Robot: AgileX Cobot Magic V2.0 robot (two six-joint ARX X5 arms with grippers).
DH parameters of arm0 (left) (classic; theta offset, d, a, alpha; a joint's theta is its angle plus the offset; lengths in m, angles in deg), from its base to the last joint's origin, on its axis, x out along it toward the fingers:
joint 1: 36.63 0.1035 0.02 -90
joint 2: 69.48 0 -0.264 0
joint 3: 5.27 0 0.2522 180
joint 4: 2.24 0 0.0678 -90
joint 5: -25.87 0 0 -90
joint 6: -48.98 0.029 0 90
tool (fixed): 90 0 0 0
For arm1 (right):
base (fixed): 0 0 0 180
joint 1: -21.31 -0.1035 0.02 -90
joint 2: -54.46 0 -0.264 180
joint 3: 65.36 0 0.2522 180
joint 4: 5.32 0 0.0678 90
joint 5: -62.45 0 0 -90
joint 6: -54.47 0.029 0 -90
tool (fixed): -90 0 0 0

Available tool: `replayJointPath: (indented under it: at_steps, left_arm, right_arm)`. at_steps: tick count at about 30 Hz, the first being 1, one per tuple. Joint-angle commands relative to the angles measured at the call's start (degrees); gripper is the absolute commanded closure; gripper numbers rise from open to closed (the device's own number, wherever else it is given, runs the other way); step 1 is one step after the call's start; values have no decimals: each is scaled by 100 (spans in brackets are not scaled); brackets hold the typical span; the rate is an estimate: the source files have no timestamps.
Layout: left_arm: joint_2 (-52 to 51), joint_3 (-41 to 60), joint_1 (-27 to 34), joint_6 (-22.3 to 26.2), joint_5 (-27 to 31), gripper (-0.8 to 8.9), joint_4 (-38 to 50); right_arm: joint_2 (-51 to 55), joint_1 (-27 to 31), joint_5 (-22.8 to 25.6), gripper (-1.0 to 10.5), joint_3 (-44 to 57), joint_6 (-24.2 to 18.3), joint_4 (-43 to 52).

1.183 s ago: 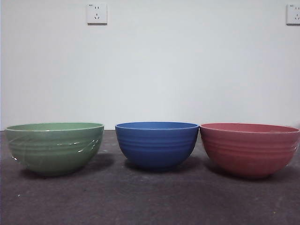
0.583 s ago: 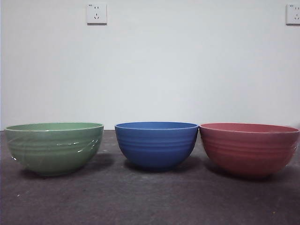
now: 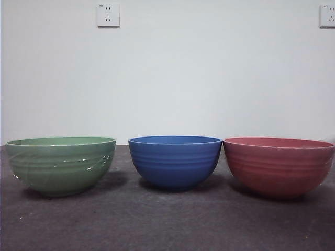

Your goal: Pick up the green bowl on the top,put the green bowl on the left,pick up the red bowl in the middle,put the red bowl on the right

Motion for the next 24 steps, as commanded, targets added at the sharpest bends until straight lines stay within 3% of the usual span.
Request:
replayJointPath:
  at_steps: [1,24]
  left_arm:
    - [-15,94,11,-33,-17,817,20]
    - [-15,94,11,-33,-17,817,20]
  right_arm:
    - [-31,0,83,945,85,15,28]
    - [-61,0,107,945,85,15,26]
